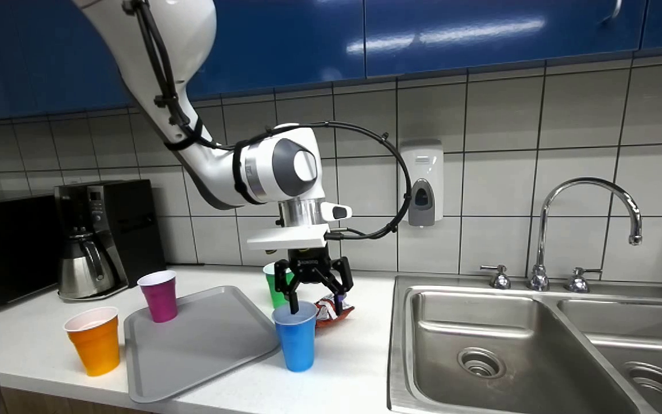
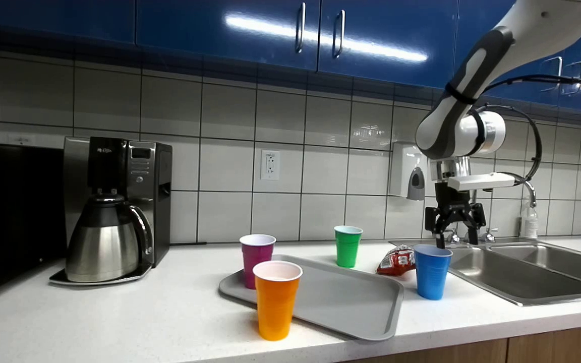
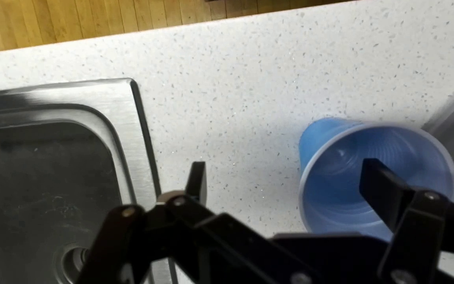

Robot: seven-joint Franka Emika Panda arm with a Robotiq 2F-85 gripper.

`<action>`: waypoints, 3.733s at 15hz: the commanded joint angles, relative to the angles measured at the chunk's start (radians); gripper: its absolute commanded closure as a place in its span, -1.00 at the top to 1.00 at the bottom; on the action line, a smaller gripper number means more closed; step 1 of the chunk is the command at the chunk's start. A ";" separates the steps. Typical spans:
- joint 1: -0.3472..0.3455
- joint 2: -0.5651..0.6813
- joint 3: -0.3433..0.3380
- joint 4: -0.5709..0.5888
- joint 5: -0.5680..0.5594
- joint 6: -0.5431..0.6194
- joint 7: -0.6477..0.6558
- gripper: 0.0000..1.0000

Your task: Put the cups on the grey tray.

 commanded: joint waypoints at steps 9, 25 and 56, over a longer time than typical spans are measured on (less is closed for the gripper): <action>0.010 0.125 0.009 0.081 0.009 0.011 0.045 1.00; 0.014 0.086 0.018 0.051 0.016 0.001 0.022 -0.97; 0.123 -0.034 0.127 -0.020 0.222 -0.017 0.029 -0.97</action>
